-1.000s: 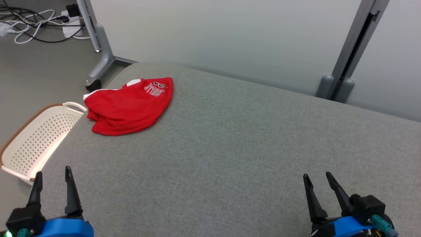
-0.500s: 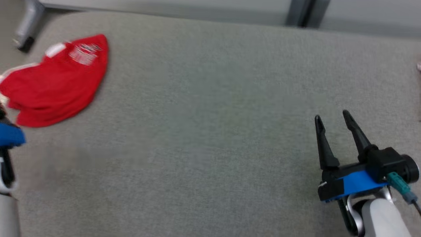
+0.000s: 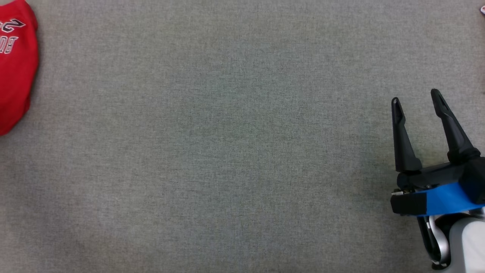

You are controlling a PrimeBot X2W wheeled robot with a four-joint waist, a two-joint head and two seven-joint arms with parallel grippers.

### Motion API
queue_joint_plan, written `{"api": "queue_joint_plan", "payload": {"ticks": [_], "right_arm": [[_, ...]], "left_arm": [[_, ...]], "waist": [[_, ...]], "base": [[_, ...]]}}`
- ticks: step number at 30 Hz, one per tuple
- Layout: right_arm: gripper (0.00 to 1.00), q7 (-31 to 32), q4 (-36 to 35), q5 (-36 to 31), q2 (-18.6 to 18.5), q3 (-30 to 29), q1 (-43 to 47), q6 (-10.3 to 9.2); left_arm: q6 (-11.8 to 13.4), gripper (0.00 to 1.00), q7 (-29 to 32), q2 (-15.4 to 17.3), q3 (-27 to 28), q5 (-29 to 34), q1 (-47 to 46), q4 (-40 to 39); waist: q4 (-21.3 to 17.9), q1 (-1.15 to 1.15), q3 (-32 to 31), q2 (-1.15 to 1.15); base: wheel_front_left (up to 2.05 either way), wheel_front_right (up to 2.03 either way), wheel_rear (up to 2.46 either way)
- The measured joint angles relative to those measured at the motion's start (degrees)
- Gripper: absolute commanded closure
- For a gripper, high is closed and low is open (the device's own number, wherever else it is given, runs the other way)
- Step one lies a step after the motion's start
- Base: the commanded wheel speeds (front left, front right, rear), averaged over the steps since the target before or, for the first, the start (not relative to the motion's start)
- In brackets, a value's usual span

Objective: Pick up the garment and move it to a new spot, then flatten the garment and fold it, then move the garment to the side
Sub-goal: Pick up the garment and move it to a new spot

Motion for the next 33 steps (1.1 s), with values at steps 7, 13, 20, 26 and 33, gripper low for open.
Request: {"api": "queue_joint_plan", "payload": {"ticks": [7,13,20,26,33], "right_arm": [[0.0,1.3,-2.0,0.2,-0.9,-0.6,0.6,0.0],[0.0,2.1,-2.5,0.2,-1.1,0.1,0.5,0.0],[0.0,2.4,-2.5,0.2,-1.5,0.7,0.2,0.0],[0.0,2.4,-1.4,0.3,-1.4,0.6,0.6,0.0],[0.0,0.6,2.1,1.5,-0.3,1.3,0.9,0.0]], "left_arm": [[-2.3,0.0,7.5,0.7,-3.2,-2.5,-4.2,14.2],[-2.4,0.0,12.0,-1.0,-6.5,-6.2,-4.9,19.2],[-2.4,0.52,18.7,-0.7,-9.6,-13.0,-5.4,20.6],[-2.4,1.0,14.3,0.3,-12.4,-13.5,-5.1,20.9],[-2.6,1.0,1.8,2.2,-15.9,-10.3,-6.9,19.8]], "waist": [[0.0,-0.01,0.9,-0.01],[0.0,-0.02,0.7,-0.01],[-1.0,-0.02,0.6,-0.03],[-1.6,-0.02,-0.8,-0.02],[-1.8,-0.02,-4.9,-0.02]], "base": [[0.0,0.0,0.0],[0.0,0.0,0.0],[0.0,0.0,0.0],[0.0,0.0,0.0],[0.0,0.0,0.0]]}}
